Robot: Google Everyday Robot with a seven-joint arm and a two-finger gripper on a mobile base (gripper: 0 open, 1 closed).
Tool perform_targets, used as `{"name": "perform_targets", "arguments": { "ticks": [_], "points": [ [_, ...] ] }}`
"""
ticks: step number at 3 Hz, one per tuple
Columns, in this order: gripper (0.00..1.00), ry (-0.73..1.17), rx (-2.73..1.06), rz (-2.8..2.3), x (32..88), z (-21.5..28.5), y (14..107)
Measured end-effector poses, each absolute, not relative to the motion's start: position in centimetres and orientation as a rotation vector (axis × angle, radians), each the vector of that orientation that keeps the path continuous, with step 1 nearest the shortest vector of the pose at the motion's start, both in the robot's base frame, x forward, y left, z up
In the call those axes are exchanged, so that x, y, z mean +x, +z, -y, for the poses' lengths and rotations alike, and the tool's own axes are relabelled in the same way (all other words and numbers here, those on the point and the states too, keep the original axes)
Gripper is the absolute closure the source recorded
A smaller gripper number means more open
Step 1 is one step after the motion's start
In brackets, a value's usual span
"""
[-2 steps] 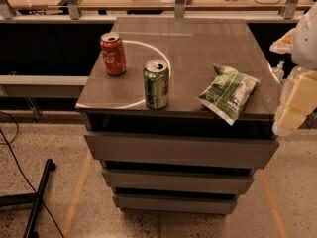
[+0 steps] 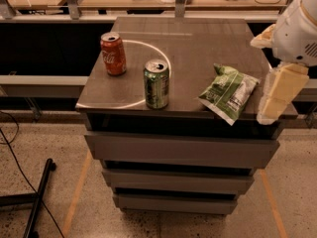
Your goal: Move coke can near green can
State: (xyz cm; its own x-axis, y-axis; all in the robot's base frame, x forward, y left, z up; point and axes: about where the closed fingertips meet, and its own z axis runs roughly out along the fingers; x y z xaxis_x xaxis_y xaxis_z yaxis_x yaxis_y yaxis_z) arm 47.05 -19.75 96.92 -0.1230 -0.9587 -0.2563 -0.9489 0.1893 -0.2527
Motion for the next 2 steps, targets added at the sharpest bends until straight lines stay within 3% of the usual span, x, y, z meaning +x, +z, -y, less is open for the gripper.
{"name": "perform_targets", "arguments": {
  "ticks": [2],
  "points": [
    [0.00,0.098,-1.849,-1.812,55.0,16.3,97.6]
  ]
}}
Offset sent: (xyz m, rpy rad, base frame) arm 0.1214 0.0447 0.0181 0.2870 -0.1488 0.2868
